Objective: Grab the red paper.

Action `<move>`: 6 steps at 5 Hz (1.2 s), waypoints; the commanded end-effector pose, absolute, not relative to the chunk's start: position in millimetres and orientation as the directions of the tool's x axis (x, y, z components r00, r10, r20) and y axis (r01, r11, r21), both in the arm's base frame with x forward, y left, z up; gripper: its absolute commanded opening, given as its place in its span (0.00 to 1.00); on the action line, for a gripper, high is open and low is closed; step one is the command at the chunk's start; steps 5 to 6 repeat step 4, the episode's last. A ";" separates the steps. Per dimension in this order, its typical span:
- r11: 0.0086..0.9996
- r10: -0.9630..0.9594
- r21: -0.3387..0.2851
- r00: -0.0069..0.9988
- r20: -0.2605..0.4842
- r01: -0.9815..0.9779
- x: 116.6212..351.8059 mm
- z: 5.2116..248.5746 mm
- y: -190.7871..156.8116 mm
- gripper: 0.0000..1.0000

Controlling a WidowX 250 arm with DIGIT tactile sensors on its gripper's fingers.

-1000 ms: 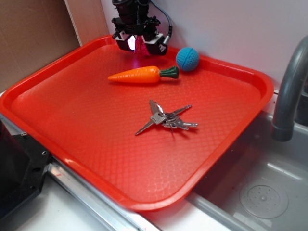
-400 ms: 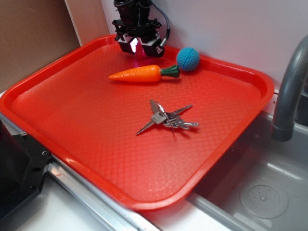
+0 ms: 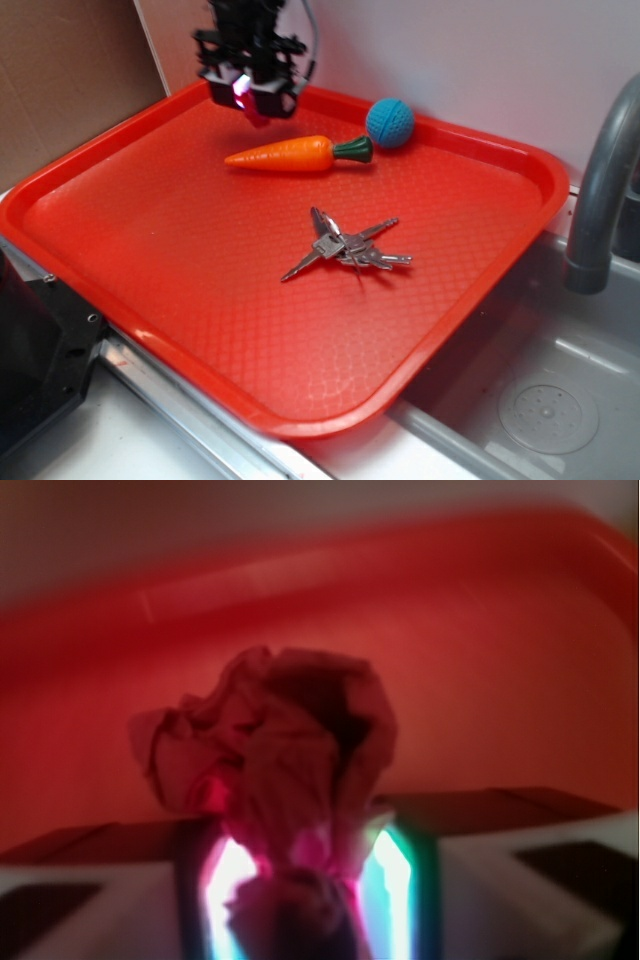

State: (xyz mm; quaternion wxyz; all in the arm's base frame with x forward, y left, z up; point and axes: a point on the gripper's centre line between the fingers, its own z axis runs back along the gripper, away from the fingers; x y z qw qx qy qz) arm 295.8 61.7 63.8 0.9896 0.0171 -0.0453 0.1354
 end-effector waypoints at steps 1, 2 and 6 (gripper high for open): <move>0.945 0.327 -0.013 0.944 0.031 -0.327 220.3 174.9 25.9 0.00; 0.928 0.371 -0.037 0.928 0.018 -0.370 196.9 215.8 24.1 0.00; 0.947 0.319 -0.063 0.947 0.035 -0.316 185.1 209.6 14.7 0.00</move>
